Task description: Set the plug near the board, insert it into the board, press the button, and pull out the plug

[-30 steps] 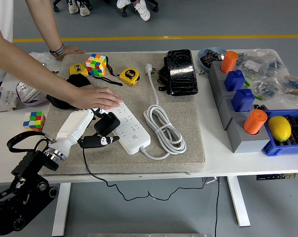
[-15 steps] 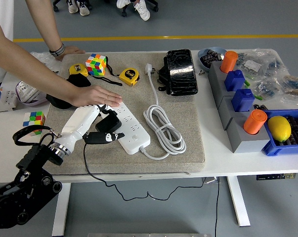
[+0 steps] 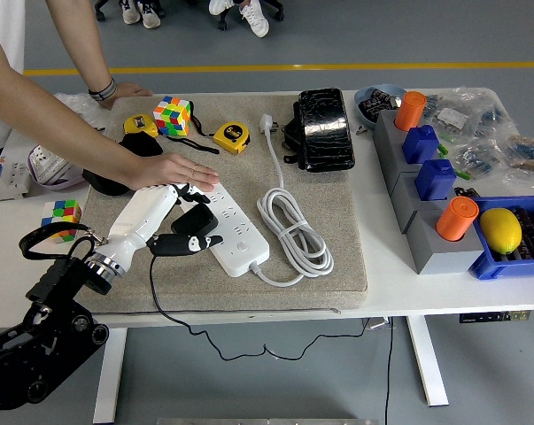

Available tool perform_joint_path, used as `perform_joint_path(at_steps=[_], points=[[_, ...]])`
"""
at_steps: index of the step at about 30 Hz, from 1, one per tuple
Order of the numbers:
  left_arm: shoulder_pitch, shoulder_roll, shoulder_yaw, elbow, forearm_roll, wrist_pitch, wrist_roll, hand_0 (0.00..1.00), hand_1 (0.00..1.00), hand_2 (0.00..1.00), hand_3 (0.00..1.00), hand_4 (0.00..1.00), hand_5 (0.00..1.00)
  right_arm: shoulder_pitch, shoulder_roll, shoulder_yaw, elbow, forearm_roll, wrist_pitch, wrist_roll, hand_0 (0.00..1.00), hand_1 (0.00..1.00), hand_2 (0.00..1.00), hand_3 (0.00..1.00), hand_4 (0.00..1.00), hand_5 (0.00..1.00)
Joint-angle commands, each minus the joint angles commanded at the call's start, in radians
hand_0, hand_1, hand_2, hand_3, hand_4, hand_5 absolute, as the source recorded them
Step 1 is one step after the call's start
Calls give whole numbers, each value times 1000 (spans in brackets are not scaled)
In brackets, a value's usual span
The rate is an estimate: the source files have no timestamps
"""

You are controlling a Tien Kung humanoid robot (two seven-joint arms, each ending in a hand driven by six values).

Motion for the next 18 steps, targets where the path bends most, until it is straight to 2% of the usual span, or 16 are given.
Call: perform_joint_path(at_steps=[12, 18], points=[[-5, -3, 28, 23, 25, -9, 13, 495, 598, 597, 582, 983, 473, 1, -1, 8, 1, -5, -5, 7, 547, 569, 523, 503, 816, 353], [-27, -21, 43, 42, 25, -15, 16, 484, 588, 595, 580, 983, 474, 0, 0, 16, 0, -7, -11, 16, 546, 568, 522, 503, 816, 354]])
